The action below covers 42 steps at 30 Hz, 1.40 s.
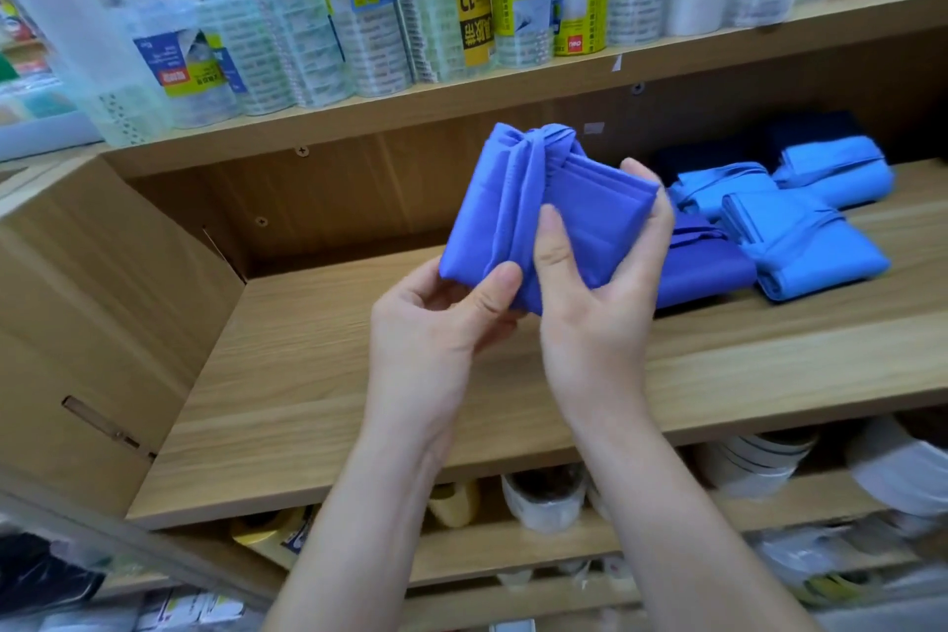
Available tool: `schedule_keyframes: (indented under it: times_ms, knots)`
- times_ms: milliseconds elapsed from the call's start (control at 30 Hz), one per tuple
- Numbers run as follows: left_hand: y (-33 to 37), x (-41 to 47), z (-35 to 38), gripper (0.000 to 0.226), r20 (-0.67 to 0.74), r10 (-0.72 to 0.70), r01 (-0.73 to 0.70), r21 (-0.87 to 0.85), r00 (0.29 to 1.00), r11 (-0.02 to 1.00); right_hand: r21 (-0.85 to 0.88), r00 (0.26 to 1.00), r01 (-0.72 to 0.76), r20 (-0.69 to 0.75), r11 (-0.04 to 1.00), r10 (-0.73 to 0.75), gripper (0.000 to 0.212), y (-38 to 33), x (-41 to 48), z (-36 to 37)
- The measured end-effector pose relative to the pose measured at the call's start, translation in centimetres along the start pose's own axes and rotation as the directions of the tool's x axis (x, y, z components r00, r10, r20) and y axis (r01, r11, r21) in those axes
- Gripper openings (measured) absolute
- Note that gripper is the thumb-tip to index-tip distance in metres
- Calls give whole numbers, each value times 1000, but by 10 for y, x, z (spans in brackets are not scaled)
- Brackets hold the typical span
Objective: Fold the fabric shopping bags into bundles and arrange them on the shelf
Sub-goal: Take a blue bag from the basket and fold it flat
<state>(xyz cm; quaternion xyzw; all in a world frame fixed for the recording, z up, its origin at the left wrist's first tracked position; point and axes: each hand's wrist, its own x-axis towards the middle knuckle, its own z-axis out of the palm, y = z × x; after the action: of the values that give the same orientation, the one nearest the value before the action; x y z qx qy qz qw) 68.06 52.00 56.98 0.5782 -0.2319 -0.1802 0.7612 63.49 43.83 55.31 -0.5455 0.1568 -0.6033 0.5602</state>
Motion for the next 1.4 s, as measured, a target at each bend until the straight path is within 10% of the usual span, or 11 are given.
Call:
schedule_keyframes:
  times_ms: [267, 433, 633, 900, 1000, 1233, 1400]
  knots:
    - [-17, -6, 1, 35, 92, -209, 209, 17, 973, 978, -239, 982, 171, 115, 956, -147, 50, 16, -6, -13]
    - [-2, -6, -12, 33, 184, -186, 169, 100, 965, 980, -285, 938, 102, 347, 953, 3, 57, 9, 7, -38]
    - [37, 6, -18, 76, 339, -73, -68, 385, 938, 920, -279, 733, 17, 656, 960, 178, 41, -21, 32, -59]
    - [17, -7, -2, 98, 444, -38, -118, 317, 895, 941, -547, 505, 191, 767, 815, 396, 79, -38, 51, -69]
    - [18, -11, 1, 98, 530, -21, -177, 320, 848, 931, -548, 417, 157, 791, 822, 448, 56, -45, 50, -73]
    - [2, -14, 17, 53, 269, 52, -129, 277, 962, 952, -481, 666, -91, 621, 872, 413, 90, -35, 43, -98]
    - [-10, -12, 43, 29, -3, 69, -66, 246, 998, 967, -370, 747, -51, 602, 928, 282, 59, -27, 17, -104]
